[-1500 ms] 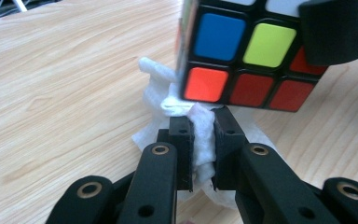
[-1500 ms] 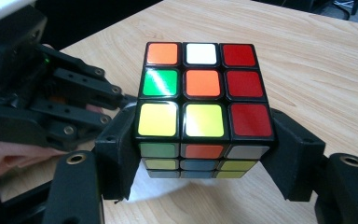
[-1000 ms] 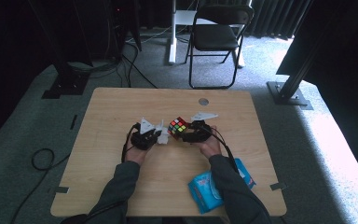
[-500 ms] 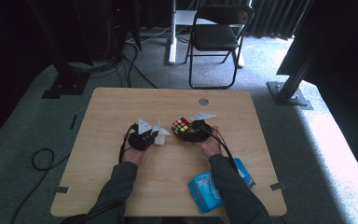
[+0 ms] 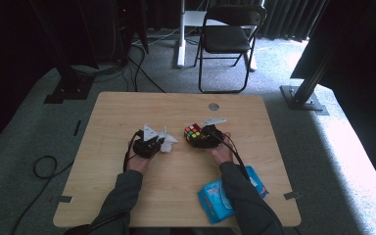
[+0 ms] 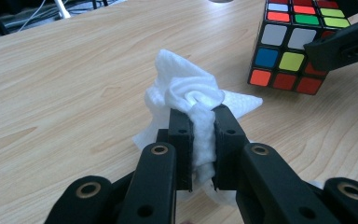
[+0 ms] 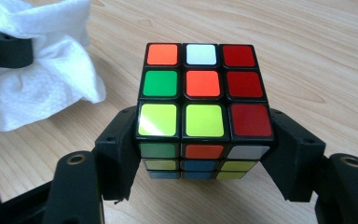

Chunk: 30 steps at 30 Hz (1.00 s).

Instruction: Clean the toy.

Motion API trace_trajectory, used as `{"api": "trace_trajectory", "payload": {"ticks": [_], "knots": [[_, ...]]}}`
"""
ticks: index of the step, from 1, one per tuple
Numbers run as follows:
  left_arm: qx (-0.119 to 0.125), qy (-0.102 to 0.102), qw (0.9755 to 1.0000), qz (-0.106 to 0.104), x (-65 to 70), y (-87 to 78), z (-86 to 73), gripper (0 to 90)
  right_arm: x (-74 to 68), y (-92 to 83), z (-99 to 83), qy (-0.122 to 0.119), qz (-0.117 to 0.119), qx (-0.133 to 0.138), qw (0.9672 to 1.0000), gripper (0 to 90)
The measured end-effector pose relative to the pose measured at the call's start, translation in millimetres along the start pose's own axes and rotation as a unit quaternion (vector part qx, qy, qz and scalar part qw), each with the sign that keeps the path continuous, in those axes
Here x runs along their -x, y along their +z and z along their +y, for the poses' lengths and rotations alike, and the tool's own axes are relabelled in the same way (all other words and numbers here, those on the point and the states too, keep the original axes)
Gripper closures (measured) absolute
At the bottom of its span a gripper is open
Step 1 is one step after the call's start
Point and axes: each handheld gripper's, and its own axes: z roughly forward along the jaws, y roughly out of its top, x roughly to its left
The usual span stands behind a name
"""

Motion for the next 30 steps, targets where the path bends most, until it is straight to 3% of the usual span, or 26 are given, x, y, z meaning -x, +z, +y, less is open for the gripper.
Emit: {"api": "trace_trajectory", "payload": {"ticks": [7, 30], "knots": [[-0.003, -0.002, 1.0000, 0.002, -1.9, 0.0, -2.2, 81.0, 2.1, 2.6, -0.9, 0.007, -0.017, -0.013, 0.9997, 34.2], [-0.024, -0.002, 0.9996, 0.014, -6.0, 1.5, -9.7, 79.5, 2.3, 6.2, -2.2, 0.006, -0.020, -0.030, 0.9993, 34.2]]}}
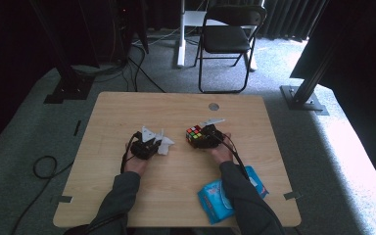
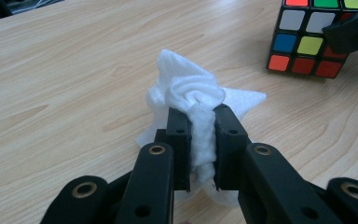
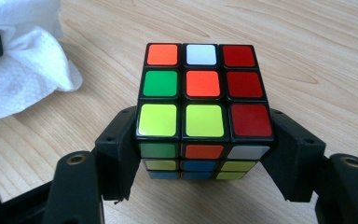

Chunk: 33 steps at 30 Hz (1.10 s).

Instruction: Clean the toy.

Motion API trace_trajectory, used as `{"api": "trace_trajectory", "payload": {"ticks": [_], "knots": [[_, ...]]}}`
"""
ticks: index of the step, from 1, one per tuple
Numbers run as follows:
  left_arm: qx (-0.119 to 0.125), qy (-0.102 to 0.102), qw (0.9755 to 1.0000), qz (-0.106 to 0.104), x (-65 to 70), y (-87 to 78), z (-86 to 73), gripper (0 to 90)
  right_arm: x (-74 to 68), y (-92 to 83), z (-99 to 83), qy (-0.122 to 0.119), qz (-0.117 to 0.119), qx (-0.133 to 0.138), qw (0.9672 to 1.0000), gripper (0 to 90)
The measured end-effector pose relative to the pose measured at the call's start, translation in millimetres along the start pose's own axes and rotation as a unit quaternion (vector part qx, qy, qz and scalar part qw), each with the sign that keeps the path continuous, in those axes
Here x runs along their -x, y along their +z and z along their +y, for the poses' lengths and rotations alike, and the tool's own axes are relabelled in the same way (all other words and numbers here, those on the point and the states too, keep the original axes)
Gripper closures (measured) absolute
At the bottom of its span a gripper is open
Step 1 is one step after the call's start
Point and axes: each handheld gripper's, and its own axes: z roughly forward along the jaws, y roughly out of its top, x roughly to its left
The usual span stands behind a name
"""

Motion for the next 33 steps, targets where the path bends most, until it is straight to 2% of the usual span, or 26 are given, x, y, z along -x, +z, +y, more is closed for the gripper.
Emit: {"api": "trace_trajectory", "payload": {"ticks": [15, 21, 26, 33], "knots": [[-0.017, -0.007, 0.9998, 0.003, -2.0, 5.0, -5.9, 76.4, -0.3, 2.3, -1.0, -0.002, 0.004, -0.008, 1.0000, 34.0], [-0.022, -0.009, 0.9997, 0.000, -0.6, 6.2, -7.1, 72.4, -2.5, 3.8, -2.0, -0.018, 0.001, -0.021, 0.9996, 33.1], [-0.025, -0.009, 0.9996, -0.006, 0.9, 6.6, -7.5, 62.4, -0.6, 2.8, -1.4, -0.003, 0.026, -0.011, 0.9996, 24.7], [-0.015, -0.012, 0.9998, -0.012, 2.7, 4.0, -4.5, 45.3, -1.6, -2.2, -0.1, -0.007, 0.031, 0.014, 0.9994, 21.4]]}}
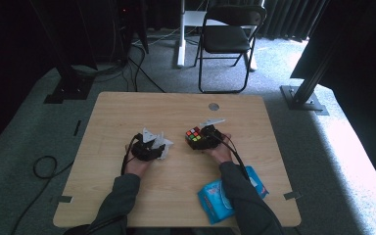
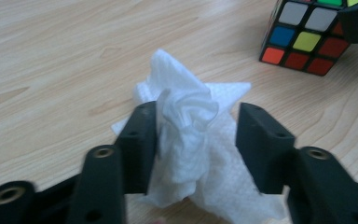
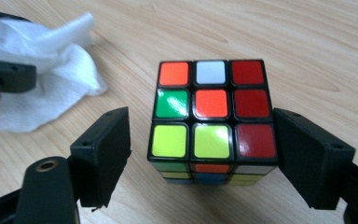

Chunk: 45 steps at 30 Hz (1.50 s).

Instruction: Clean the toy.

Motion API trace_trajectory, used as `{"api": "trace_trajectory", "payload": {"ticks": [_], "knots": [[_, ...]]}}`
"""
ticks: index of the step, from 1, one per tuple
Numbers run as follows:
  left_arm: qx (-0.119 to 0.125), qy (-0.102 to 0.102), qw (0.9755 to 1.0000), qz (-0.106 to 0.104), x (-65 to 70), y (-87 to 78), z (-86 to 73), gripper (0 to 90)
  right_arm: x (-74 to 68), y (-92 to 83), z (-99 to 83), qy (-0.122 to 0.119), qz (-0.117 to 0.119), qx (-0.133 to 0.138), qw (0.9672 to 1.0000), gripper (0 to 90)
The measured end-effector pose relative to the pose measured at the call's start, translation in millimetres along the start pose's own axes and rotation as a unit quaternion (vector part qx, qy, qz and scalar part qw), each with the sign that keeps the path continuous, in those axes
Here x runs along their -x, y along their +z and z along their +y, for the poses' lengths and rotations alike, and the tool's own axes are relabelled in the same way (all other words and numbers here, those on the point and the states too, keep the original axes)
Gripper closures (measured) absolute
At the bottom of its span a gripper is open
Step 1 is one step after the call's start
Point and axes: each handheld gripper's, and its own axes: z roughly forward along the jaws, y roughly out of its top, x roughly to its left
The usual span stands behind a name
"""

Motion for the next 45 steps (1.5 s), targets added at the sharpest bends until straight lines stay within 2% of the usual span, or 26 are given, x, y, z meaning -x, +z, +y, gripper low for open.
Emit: {"api": "trace_trajectory", "payload": {"ticks": [4, 10, 18, 20, 23, 25, 30, 35, 40, 42, 45], "knots": [[0.007, -0.006, 0.9999, 0.006, -1.0, -2.5, 1.8, 38.2, -0.1, -4.3, 0.8, -0.003, -0.004, 0.021, 0.9998, 22.3], [0.013, -0.018, 0.9997, 0.006, -4.2, -7.1, 3.8, 33.8, 3.2, -11.4, 1.3, 0.009, -0.014, 0.052, 0.9985, 26.5], [0.031, -0.019, 0.9993, 0.003, -5.5, -16.5, 6.8, 37.0, 6.2, -18.4, 0.9, 0.018, -0.036, 0.079, 0.9961, 40.4], [0.037, -0.021, 0.9991, 0.002, -5.7, -19.1, 7.9, 39.2, 7.3, -20.7, 0.6, 0.023, -0.047, 0.088, 0.9947, 43.8], [0.036, -0.021, 0.9991, 0.006, -6.8, -21.2, 8.3, 48.1, 11.0, -24.0, -0.3, 0.040, -0.071, 0.099, 0.9918, 50.5], [0.038, -0.027, 0.9989, 0.006, -8.8, -21.8, 7.3, 54.3, 14.8, -26.7, -1.3, 0.059, -0.081, 0.106, 0.9893, 54.2], [0.041, -0.043, 0.9982, 0.009, -14.6, -25.2, 4.4, 61.3, 21.8, -29.1, -3.2, 0.093, -0.096, 0.109, 0.9850, 62.1], [0.049, -0.055, 0.9971, 0.018, -21.2, -30.4, 2.7, 67.4, 24.9, -28.5, -4.5, 0.110, -0.120, 0.098, 0.9818, 71.3], [0.054, -0.052, 0.9968, 0.028, -24.9, -35.0, 1.6, 82.4, 26.2, -29.1, -5.3, 0.116, -0.130, 0.095, 0.9802, 83.2], [0.052, -0.053, 0.9968, 0.031, -25.9, -35.5, 1.3, 89.6, 26.4, -29.1, -5.5, 0.116, -0.132, 0.094, 0.9800, 85.2], [0.051, -0.052, 0.9967, 0.035, -26.4, -35.6, 1.0, 90.0, 26.5, -29.0, -5.5, 0.117, -0.133, 0.093, 0.9797, 85.3]]}}
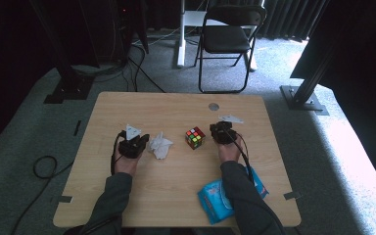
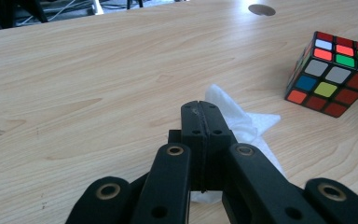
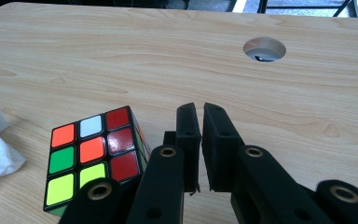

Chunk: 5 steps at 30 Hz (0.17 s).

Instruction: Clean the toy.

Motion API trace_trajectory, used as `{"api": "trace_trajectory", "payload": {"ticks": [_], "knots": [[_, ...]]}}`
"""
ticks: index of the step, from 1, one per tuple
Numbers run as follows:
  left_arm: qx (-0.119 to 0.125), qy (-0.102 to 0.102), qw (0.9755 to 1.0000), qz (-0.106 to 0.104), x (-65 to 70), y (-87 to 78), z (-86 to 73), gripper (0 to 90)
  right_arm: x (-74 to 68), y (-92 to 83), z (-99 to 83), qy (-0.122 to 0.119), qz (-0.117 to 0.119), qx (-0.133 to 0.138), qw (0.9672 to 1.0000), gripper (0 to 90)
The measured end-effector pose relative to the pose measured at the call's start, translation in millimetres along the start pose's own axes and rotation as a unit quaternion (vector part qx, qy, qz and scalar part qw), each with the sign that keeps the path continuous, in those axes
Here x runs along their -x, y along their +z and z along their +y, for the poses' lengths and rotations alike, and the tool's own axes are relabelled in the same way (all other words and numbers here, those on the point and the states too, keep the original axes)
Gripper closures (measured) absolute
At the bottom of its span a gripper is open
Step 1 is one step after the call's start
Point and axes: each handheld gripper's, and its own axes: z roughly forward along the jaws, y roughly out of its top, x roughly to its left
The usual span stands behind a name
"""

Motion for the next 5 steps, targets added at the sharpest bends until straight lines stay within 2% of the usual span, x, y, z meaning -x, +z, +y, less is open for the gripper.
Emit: {"api": "trace_trajectory", "payload": {"ticks": [5], "knots": [[0.001, 0.000, 1.0000, 0.002, -0.5, 0.0, 0.6, 90.0, 1.2, 0.0, 0.0, 0.004, -0.003, 0.001, 1.0000, 84.4]]}}
